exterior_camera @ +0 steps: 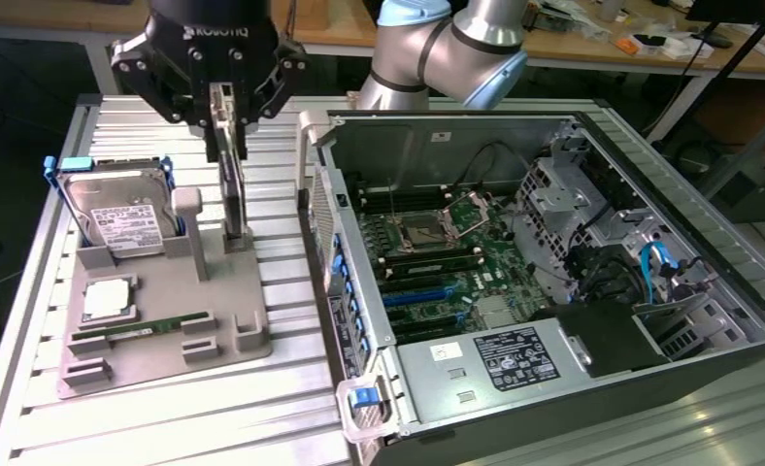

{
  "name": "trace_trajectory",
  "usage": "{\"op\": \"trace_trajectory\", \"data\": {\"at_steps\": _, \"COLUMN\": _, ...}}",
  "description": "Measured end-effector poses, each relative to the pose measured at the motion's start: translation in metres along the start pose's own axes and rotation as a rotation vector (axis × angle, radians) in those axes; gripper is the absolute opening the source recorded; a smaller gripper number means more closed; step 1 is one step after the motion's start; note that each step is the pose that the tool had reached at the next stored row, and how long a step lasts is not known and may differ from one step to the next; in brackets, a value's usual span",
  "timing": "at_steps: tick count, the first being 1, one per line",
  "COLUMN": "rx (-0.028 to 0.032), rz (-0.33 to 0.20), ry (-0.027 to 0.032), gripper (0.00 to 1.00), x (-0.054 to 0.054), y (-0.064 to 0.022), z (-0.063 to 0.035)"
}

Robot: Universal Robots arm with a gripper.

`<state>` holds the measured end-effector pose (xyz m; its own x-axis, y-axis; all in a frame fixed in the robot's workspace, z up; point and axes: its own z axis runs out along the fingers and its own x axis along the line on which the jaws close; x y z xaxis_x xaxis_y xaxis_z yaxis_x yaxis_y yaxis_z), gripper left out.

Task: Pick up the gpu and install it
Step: 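Pick up the gpu and move the gpu toward the slot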

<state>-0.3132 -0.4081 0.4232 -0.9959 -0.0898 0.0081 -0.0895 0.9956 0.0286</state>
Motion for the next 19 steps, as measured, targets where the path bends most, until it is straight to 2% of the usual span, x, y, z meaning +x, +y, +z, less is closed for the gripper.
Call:
{"op": "trace_trajectory", "data": {"at_steps": 6, "rx": 0.0001, "rz": 0.000, "ry": 0.0002, "gripper": 0.27, "x": 0.000, "y": 0.0025, "z": -0.0268}}
{"op": "trace_trajectory", "data": {"at_steps": 8, "rx": -0.0017, "rz": 0.000, "ry": -0.0003, "gripper": 0.27, "x": -0.002, "y": 0.0024, "z": -0.0272}}
{"op": "trace_trajectory", "data": {"at_steps": 10, "rx": -0.0069, "rz": -0.001, "ry": 0.0002, "gripper": 0.27, "x": -0.013, "y": 0.0014, "z": -0.0275}}
{"op": "trace_trajectory", "data": {"at_steps": 19, "rx": -0.0182, "rz": -0.003, "ry": 0.0009, "gripper": 0.27, "x": -0.043, "y": -0.0012, "z": -0.0288}}
